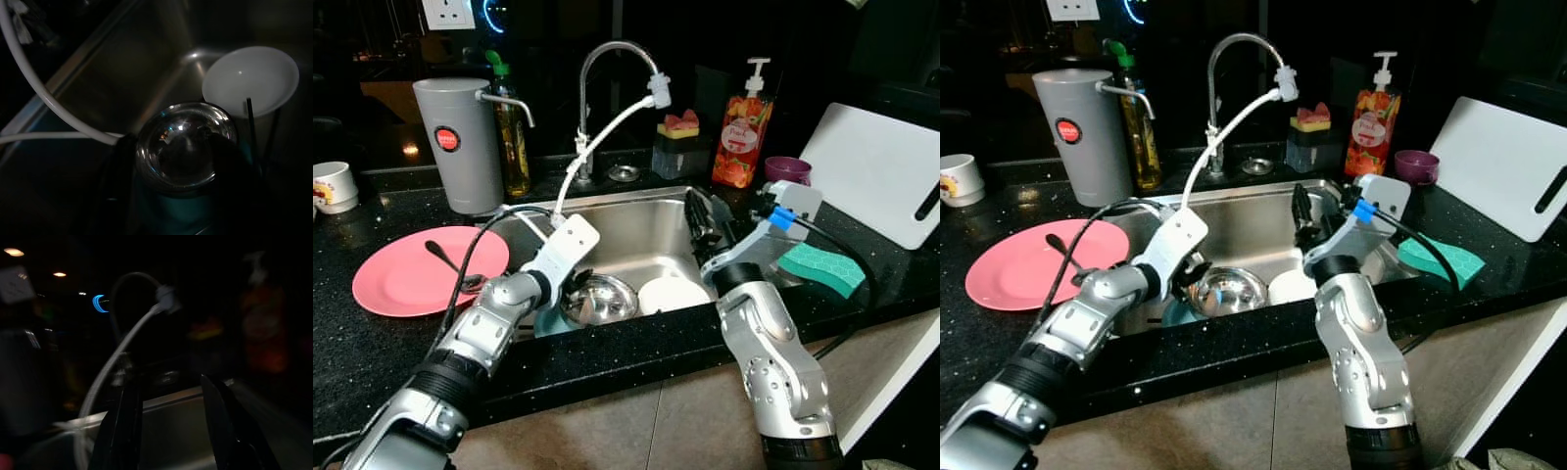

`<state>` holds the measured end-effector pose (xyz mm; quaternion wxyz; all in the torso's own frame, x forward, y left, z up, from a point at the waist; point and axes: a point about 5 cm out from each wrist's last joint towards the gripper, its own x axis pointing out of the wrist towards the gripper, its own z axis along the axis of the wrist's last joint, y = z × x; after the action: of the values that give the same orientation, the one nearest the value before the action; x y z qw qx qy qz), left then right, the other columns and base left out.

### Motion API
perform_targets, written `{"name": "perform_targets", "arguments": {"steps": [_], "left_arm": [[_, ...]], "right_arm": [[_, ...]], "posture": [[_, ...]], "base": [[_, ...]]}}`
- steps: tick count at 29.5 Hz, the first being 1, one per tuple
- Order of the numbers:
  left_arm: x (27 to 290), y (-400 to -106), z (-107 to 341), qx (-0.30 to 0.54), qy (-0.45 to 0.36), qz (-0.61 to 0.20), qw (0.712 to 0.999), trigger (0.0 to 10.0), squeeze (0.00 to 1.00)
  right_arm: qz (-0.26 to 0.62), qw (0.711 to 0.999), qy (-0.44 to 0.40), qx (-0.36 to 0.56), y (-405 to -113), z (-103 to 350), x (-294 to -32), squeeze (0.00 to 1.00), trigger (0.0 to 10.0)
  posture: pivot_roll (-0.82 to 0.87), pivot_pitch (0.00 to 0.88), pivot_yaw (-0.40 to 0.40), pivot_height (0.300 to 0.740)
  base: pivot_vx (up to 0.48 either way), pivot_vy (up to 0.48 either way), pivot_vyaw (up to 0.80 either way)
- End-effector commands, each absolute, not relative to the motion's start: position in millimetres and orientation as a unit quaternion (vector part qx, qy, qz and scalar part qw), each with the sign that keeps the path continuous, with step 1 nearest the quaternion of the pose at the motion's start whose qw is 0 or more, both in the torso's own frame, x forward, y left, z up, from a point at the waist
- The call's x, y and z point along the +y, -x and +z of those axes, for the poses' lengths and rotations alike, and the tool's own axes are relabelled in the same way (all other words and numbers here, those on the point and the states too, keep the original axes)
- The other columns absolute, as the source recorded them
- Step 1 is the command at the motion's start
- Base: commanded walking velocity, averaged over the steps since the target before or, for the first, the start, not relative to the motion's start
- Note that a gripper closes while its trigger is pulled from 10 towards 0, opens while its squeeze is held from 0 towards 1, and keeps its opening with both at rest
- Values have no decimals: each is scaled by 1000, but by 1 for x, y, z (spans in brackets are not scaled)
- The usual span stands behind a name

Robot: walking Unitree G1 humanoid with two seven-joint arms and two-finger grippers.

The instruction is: Kitchen organization

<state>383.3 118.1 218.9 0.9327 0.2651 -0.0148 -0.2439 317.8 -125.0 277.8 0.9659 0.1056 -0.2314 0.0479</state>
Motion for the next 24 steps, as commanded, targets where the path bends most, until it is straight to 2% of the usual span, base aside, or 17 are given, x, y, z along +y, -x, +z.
{"name": "perform_targets", "arguments": {"steps": [1,7,10,12,16,19,24], "left_arm": [[120,-385,218,-26,-271,-226,935,10000,0],[123,-385,226,-57,-254,-197,945,10000,0],[130,-382,241,-113,-213,-138,961,10000,0],[130,-382,241,-113,-213,-138,961,10000,0],[136,-367,252,-168,-166,-94,967,10000,0],[134,-350,257,-193,-133,-87,968,10000,0],[132,-337,259,-205,-120,-90,967,10000,0]], "right_arm": [[19,966,-66,-250,-315,277,-128,0,10000],[-5,965,-37,-258,-314,276,-131,0,10000],[-39,964,4,-262,-313,273,-137,0,10000],[-39,964,4,-262,-313,273,-137,0,10000],[-87,964,30,-248,-313,264,-150,0,10000],[-107,965,32,-236,-311,258,-158,0,10000],[-110,966,29,-230,-308,254,-160,0,10000]], "posture": [[73,80,-5,740],[73,83,-5,740],[74,86,-7,740],[74,86,-7,740],[77,93,-12,740],[77,97,-11,740],[78,98,-12,740]], "base": [[0,0,0],[0,0,0],[0,0,0],[0,0,0],[0,0,0],[0,0,0],[0,0,0]]}}
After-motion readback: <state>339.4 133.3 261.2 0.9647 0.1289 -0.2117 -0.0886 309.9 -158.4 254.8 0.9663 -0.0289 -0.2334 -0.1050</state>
